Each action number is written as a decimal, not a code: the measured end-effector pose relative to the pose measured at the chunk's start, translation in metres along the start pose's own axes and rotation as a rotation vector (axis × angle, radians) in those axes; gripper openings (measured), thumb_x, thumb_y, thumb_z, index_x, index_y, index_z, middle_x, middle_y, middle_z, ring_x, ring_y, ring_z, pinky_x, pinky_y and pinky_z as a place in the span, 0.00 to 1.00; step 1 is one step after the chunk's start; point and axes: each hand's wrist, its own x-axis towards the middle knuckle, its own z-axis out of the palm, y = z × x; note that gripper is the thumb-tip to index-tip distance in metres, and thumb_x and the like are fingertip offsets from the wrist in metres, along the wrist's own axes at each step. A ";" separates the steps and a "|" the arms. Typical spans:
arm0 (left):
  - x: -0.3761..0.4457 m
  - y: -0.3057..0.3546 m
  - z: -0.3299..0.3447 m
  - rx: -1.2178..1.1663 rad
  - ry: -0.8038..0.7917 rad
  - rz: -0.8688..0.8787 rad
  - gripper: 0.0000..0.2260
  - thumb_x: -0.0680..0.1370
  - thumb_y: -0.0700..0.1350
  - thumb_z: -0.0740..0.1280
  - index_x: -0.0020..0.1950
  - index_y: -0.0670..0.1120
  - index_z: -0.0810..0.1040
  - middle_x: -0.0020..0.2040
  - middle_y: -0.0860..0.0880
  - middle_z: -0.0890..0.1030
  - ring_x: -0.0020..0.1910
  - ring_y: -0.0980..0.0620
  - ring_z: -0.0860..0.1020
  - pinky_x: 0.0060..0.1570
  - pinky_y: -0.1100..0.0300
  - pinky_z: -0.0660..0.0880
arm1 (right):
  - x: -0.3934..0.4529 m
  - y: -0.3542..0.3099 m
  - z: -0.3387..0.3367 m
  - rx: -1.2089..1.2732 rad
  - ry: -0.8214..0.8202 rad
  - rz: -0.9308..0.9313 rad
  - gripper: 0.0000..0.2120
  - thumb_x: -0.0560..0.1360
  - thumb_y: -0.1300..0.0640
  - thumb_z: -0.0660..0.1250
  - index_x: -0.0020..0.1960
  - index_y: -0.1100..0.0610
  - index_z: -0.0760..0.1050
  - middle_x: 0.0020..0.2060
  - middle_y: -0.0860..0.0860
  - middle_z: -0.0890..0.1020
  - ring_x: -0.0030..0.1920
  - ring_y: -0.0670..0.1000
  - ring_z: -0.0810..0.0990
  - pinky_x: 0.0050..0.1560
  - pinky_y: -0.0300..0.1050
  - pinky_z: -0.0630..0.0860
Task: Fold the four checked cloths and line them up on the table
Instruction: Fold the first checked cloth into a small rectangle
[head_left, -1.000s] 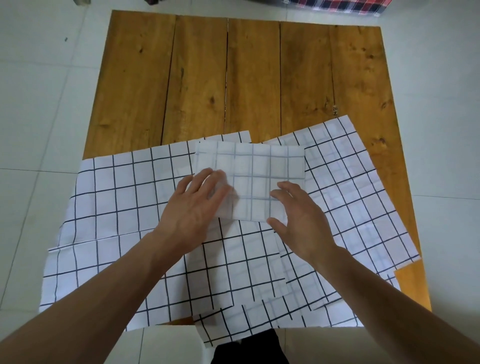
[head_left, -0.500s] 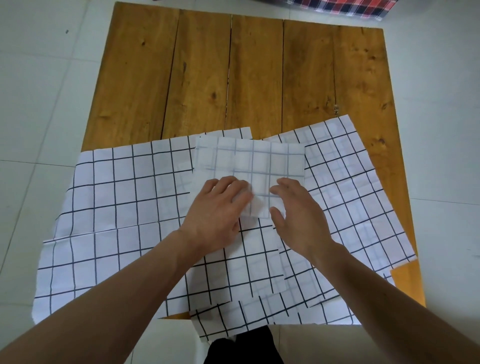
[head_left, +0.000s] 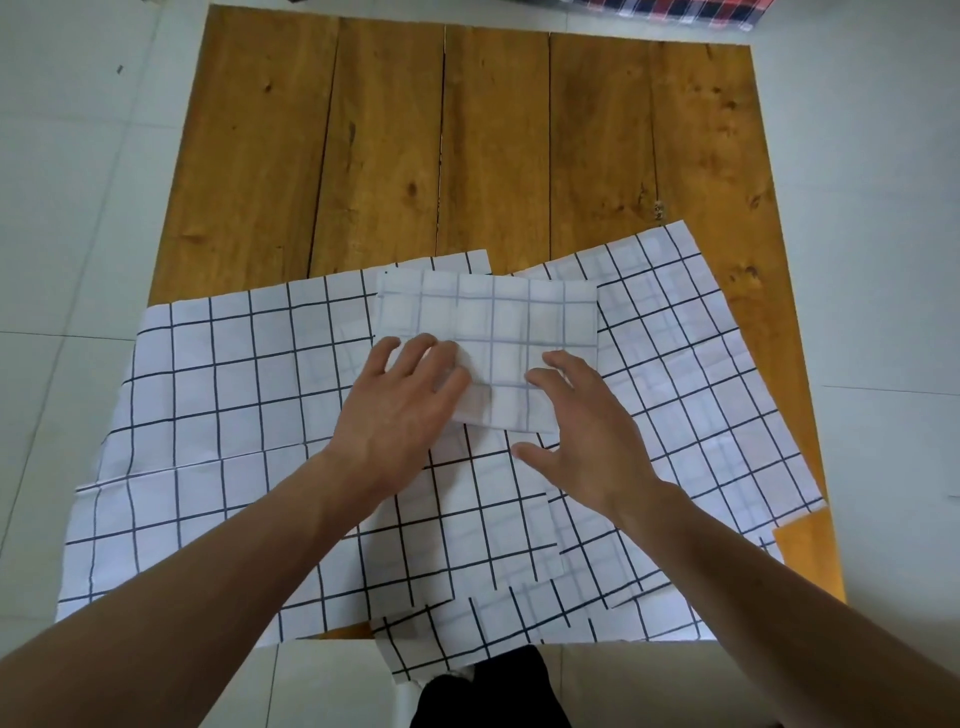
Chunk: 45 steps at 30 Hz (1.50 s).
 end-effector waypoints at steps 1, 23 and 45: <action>0.000 -0.002 -0.001 0.024 0.002 -0.033 0.31 0.62 0.38 0.74 0.65 0.44 0.72 0.69 0.42 0.71 0.70 0.39 0.67 0.69 0.40 0.61 | 0.000 0.000 0.000 -0.001 -0.002 0.002 0.35 0.70 0.43 0.74 0.73 0.50 0.65 0.76 0.45 0.59 0.75 0.47 0.59 0.68 0.44 0.68; -0.024 0.033 -0.035 -0.232 0.338 -0.011 0.05 0.68 0.39 0.71 0.43 0.45 0.81 0.44 0.50 0.82 0.45 0.46 0.78 0.59 0.47 0.66 | -0.004 -0.038 0.013 -0.023 0.360 -0.348 0.07 0.68 0.65 0.72 0.43 0.56 0.79 0.45 0.48 0.79 0.50 0.51 0.76 0.50 0.42 0.69; -0.092 0.006 0.004 -0.409 0.365 -0.025 0.08 0.66 0.39 0.76 0.43 0.46 0.82 0.45 0.52 0.83 0.45 0.47 0.79 0.52 0.52 0.69 | -0.007 0.016 0.017 0.074 0.397 -0.514 0.14 0.64 0.75 0.70 0.44 0.59 0.83 0.45 0.51 0.83 0.52 0.54 0.77 0.50 0.50 0.72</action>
